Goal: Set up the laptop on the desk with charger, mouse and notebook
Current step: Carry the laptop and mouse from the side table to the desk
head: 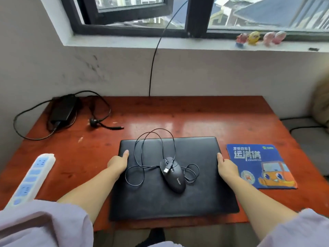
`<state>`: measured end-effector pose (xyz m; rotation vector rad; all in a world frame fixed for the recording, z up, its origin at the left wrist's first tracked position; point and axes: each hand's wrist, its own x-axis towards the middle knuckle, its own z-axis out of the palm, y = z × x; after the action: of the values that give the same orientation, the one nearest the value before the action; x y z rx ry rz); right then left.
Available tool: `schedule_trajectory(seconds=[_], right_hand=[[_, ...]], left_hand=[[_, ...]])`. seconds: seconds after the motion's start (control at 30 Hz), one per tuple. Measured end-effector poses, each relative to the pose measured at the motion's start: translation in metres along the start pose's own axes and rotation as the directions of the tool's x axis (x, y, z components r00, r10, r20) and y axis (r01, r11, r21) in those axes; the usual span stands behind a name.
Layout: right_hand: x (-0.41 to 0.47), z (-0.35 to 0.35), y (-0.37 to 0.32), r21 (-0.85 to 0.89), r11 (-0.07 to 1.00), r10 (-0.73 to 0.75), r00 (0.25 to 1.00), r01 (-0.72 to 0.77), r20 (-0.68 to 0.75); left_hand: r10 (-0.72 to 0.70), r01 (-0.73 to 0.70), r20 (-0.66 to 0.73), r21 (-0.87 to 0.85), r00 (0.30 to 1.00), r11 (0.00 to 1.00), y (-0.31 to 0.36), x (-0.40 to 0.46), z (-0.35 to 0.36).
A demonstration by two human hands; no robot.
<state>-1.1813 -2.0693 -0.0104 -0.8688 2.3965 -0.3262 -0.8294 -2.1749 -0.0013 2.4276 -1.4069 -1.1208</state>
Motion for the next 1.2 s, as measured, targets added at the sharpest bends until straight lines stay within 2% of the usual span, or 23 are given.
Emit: schedule_trajectory(seconds=[0.27, 0.53, 0.6, 0.7, 0.8, 0.9, 0.97, 1.03, 1.1, 1.2], right_hand=[[0.073, 0.001, -0.051, -0.04, 0.999, 0.013, 1.0, -0.012, 0.023], [0.102, -0.001, -0.067, -0.249, 0.965, -0.079, 0.996, 0.084, 0.029], [0.101, -0.002, -0.069, -0.324, 0.937, -0.124, 0.991, 0.13, 0.04], [0.099, -0.001, -0.068, -0.495, 0.84, -0.223, 0.973, 0.222, 0.057], [0.097, -0.006, -0.068, -0.549, 0.798, -0.259, 0.964, 0.247, 0.057], [0.099, -0.009, -0.068, -0.596, 0.751, -0.281, 0.954, 0.284, 0.1], [0.099, -0.012, -0.072, -0.578, 0.769, -0.259, 0.96, 0.273, 0.108], [0.101, -0.015, -0.08, -0.475, 0.849, -0.245, 0.969, 0.231, 0.035], [0.105, -0.019, -0.097, -0.412, 0.871, -0.318, 0.946, 0.266, -0.06], [0.099, -0.02, -0.139, -0.358, 0.867, -0.405, 0.909, 0.347, -0.098]], left_hand=[[0.014, -0.013, -0.005, 0.176, 1.0, 0.984, 0.058, 0.067, -0.003], [-0.002, 0.013, -0.055, 0.194, 0.998, 0.981, 0.073, 0.092, 0.005], [-0.009, 0.023, -0.077, 0.19, 0.997, 0.982, 0.073, 0.094, 0.007], [-0.004, 0.03, -0.115, 0.222, 0.993, 0.974, 0.074, 0.091, 0.008], [0.035, 0.004, -0.134, 0.283, 0.99, 0.959, 0.076, 0.086, 0.006], [0.067, -0.04, -0.074, 0.319, 0.995, 0.947, 0.077, 0.084, 0.0], [0.078, -0.062, -0.036, 0.331, 0.996, 0.941, 0.076, 0.082, -0.005], [0.097, -0.09, -0.004, 0.331, 0.995, 0.939, 0.071, 0.079, -0.01], [0.145, -0.141, 0.014, 0.326, 0.989, 0.935, 0.064, 0.076, -0.014], [0.239, -0.225, -0.004, 0.315, 0.971, 0.922, 0.05, 0.071, -0.026]])
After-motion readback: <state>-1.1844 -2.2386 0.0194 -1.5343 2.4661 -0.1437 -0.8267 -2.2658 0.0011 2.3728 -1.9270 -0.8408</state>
